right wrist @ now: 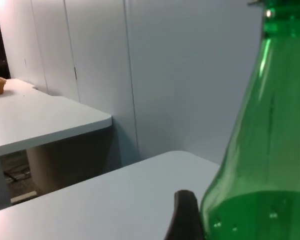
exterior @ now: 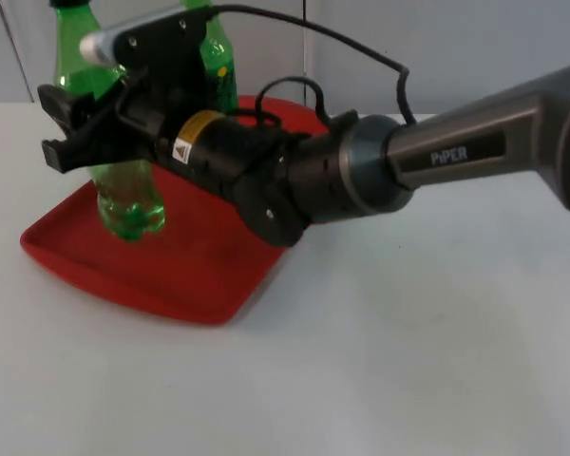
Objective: Place the bottle upright on the tray.
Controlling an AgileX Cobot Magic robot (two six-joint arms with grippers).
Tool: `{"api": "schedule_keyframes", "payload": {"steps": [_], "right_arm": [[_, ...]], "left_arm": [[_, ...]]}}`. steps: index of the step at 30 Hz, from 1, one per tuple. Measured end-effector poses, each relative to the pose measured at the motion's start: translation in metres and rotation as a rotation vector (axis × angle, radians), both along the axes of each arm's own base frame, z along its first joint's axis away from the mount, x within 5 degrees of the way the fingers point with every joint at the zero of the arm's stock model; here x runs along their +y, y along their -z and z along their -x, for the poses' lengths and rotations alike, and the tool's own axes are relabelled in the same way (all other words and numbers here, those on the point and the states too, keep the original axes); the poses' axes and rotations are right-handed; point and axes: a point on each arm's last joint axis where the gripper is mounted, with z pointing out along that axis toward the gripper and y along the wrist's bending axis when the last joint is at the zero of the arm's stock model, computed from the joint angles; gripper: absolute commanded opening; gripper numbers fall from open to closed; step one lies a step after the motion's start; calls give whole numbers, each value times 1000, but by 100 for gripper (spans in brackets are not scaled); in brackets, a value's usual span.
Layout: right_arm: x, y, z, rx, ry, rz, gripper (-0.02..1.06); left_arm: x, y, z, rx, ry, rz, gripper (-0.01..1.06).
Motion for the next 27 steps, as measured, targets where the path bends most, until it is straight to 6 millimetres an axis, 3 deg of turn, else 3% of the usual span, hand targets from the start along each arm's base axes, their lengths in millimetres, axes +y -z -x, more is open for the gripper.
{"api": "schedule_keyframes", "payload": {"steps": [8,17,27], "right_arm": [[0,19,1,7,-8,-1,0],[0,24,1,17,-6,18,0],[0,27,0,25,-2,42,19]], "left_arm": [[0,0,0,0,0,0,98],[0,0,0,0,0,0,98],[0,0,0,0,0,0,98]]}}
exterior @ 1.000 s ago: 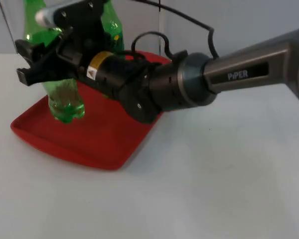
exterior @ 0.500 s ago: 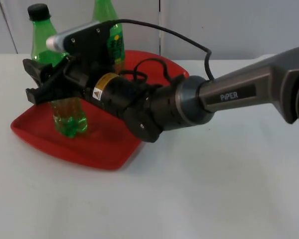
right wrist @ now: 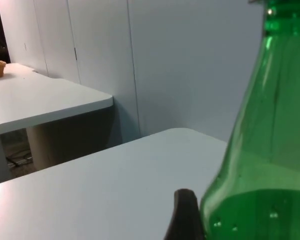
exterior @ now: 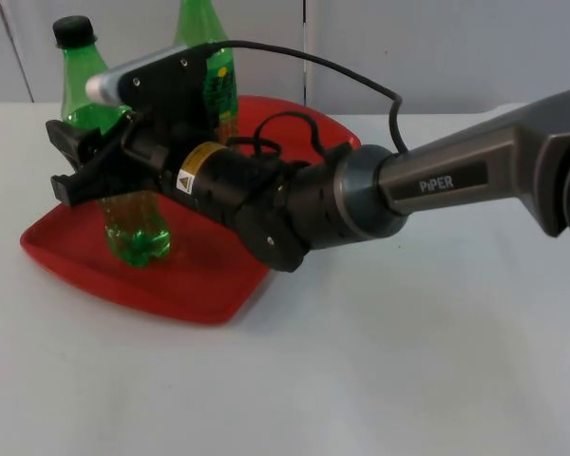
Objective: Place the bottle upright on the tray.
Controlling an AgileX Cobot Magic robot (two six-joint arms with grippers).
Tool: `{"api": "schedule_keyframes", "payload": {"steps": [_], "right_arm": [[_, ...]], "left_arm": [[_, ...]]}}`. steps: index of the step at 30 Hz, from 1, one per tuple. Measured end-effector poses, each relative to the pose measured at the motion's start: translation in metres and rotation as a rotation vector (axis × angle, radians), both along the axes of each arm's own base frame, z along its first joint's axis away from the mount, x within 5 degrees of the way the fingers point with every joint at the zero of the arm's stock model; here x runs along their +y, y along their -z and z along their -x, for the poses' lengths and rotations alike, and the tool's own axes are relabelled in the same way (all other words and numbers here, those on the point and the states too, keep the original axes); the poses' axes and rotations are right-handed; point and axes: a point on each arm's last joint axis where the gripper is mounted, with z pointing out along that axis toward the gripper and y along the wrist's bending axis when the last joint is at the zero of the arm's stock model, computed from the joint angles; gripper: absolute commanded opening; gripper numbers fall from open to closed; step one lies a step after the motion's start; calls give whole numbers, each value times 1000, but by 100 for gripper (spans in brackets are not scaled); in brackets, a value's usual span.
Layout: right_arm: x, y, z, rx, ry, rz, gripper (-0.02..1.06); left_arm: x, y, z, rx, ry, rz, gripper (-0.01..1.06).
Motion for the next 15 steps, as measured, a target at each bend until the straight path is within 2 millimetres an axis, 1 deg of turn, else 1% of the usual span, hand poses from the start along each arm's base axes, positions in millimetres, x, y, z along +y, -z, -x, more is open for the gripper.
{"api": "schedule_keyframes", "payload": {"steps": [2,5,6,7,10,11,15], "right_arm": [[0,0,0,0,1,6,29],[0,0,0,1,1,7,48],[0,-1,0,-2,1,7,48],[0,-1,0,-2,1,7,55],[0,0,0,-2,2,16,68],[0,0,0,-2,2,16,70],[0,5,-1,23,8,57,70]], "left_arm": [[0,0,0,0,0,0,98],[0,0,0,0,0,0,98],[0,0,0,0,0,0,98],[0,0,0,0,0,0,98],[0,0,0,0,0,0,98],[0,0,0,0,0,0,98],[0,0,0,0,0,0,98]]}}
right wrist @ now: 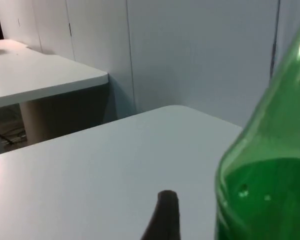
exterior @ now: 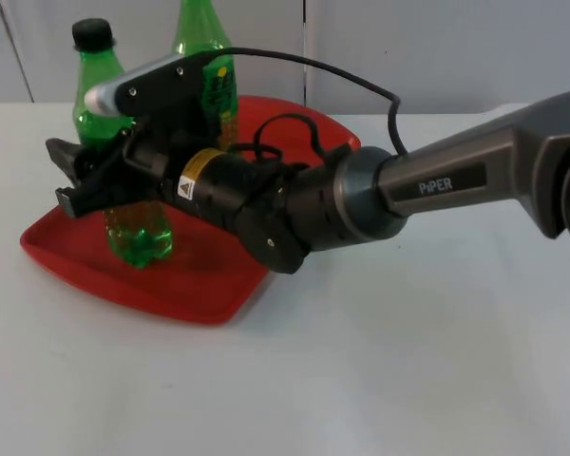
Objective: Place the bottle upright on the tray.
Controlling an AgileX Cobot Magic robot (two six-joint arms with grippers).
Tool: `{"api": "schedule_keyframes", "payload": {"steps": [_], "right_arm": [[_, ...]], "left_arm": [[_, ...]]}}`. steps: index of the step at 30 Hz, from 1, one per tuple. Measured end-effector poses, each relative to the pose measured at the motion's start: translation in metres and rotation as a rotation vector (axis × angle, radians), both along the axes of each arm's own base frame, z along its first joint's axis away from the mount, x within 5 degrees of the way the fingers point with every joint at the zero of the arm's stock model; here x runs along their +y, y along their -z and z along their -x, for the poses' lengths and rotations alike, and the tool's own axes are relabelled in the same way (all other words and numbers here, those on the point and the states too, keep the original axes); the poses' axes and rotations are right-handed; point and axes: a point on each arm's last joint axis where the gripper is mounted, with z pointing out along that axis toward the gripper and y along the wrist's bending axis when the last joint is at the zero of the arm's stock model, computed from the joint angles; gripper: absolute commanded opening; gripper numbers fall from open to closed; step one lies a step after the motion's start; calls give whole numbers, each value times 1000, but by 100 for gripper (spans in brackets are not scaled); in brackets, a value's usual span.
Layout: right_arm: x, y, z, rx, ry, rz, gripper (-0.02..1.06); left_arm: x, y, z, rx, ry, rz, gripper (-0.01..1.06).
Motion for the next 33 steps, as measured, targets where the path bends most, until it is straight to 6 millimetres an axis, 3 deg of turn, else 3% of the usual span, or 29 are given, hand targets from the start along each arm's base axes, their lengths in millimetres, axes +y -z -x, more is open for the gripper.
{"api": "schedule_keyframes", "payload": {"steps": [7,10,13,21,33], "right_arm": [[-1,5,0,30,7,42,70],[-1,5,0,35,8,48,78],[-1,7,0,46,11,64,106],[-3,8,-1,107,28,155,105],[-8,-14,0,210,64,296,105]], "left_arm": [[0,0,0,0,0,0,98],[0,0,0,0,0,0,98],[0,0,0,0,0,0,98],[0,0,0,0,0,0,98],[0,0,0,2,0,0,98]]}}
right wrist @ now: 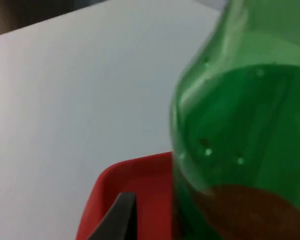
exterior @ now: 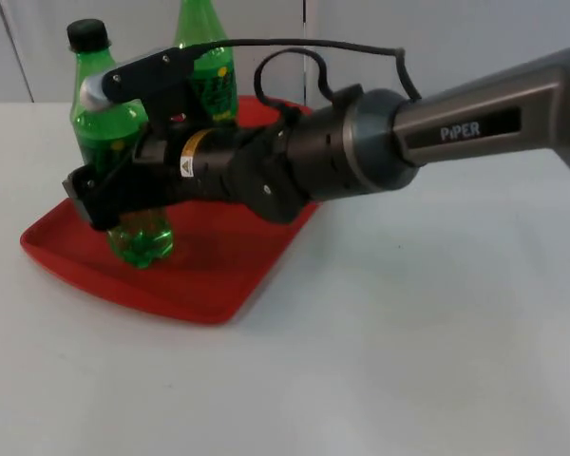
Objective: Place the bottle upright on the tray.
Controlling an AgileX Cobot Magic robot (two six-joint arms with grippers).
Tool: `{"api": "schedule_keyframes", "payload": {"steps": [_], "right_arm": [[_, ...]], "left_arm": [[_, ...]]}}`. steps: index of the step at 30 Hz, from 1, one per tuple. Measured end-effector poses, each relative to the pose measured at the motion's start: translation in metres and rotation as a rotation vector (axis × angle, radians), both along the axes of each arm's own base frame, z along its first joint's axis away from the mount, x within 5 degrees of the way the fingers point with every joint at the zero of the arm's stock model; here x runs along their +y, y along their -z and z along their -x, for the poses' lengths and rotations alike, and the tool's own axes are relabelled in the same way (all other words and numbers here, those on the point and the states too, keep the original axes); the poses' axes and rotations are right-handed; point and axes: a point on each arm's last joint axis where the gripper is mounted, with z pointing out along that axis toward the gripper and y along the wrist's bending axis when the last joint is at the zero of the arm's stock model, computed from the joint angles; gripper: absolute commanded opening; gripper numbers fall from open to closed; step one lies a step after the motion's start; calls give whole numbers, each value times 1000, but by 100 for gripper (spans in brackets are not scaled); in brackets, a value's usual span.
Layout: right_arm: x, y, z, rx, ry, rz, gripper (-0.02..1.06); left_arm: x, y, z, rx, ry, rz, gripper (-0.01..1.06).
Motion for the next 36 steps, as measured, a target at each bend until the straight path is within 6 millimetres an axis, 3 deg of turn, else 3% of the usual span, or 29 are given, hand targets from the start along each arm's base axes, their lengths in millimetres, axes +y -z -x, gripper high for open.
{"api": "schedule_keyframes", "payload": {"steps": [10,20,30,36], "right_arm": [[7,-18,22,67,-15,82,105],[-2,-39,28,142,14,185,105],[-20,-57,40,227,44,304,105],[-46,-82,60,243,46,324,105]], "left_arm": [[0,0,0,0,0,0,98],[0,0,0,0,0,0,98],[0,0,0,0,0,0,98],[0,0,0,0,0,0,98]]}}
